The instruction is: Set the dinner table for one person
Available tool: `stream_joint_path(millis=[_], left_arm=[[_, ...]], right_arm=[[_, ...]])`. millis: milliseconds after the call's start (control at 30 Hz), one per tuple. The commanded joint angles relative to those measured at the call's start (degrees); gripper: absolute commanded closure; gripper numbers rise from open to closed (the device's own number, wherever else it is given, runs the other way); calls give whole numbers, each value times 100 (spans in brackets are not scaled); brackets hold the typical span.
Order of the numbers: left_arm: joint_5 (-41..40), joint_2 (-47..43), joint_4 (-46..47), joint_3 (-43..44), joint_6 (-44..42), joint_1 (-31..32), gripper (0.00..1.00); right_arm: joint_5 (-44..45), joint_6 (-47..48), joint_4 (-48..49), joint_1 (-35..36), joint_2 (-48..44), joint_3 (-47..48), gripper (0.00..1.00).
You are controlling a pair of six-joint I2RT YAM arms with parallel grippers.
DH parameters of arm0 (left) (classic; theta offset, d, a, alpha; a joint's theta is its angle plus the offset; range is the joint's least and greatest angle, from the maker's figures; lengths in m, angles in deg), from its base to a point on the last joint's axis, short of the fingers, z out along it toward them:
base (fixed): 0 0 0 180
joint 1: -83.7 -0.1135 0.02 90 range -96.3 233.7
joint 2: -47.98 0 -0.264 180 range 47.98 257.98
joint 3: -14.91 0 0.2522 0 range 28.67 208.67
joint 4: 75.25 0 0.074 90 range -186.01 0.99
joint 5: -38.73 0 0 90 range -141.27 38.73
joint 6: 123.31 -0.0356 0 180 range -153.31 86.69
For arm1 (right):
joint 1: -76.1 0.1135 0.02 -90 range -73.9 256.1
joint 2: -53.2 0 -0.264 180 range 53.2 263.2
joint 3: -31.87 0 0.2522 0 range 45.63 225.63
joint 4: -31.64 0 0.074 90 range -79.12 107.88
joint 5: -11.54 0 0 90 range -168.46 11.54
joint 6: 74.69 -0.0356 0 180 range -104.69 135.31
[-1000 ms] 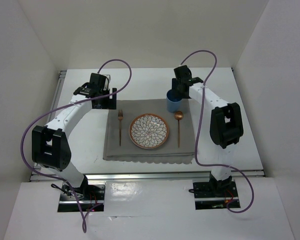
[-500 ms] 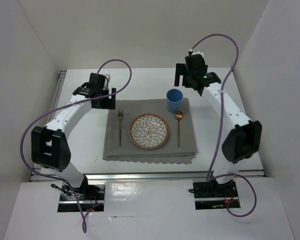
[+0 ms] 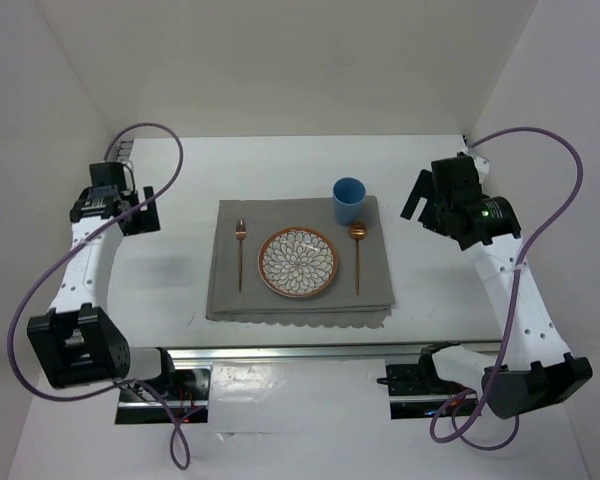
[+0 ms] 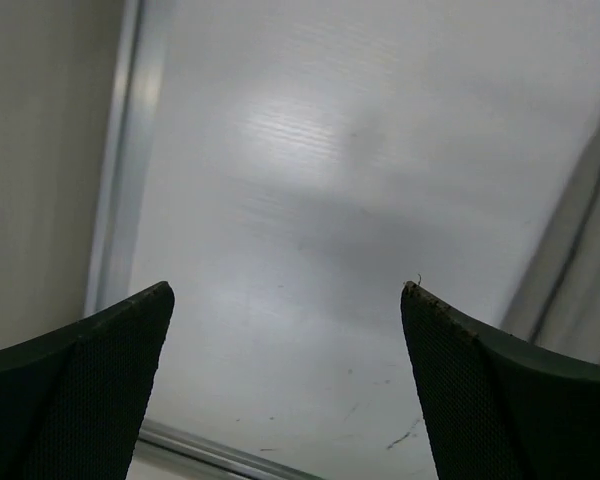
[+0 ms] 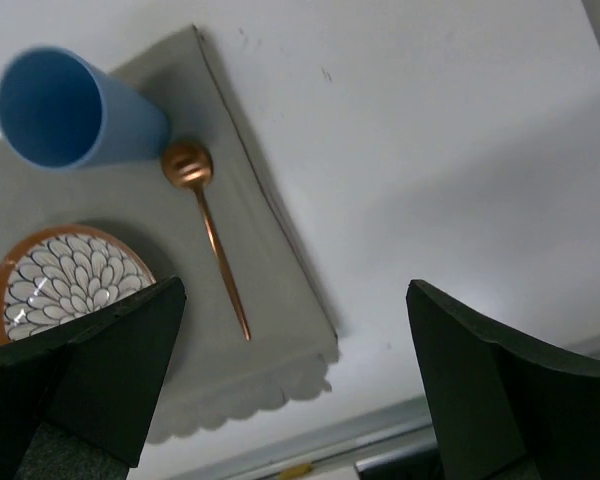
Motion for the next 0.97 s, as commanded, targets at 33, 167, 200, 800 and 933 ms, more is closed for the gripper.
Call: stream_joint_path(millis=[33, 167, 200, 800, 933], left_arm=[[-143, -773, -252, -489, -588, -421, 0], [14, -1432, -506, -823, -940, -764, 0], [15, -1503, -559, -823, -1045, -834, 0], [331, -2136, -1166, -859, -1318, -940, 0], [331, -2190, -1166, -859, -1318, -940, 0]], right_arm=[[-98, -822, -1105, 21, -166, -30, 0], [-333, -754, -1652, 21, -166, 76, 0], [-457, -752, -1652, 21, -287, 15, 0], [-1117, -928, -1652, 21, -1044, -205, 0], [-1117, -928, -1599, 21, -1228, -319, 0]])
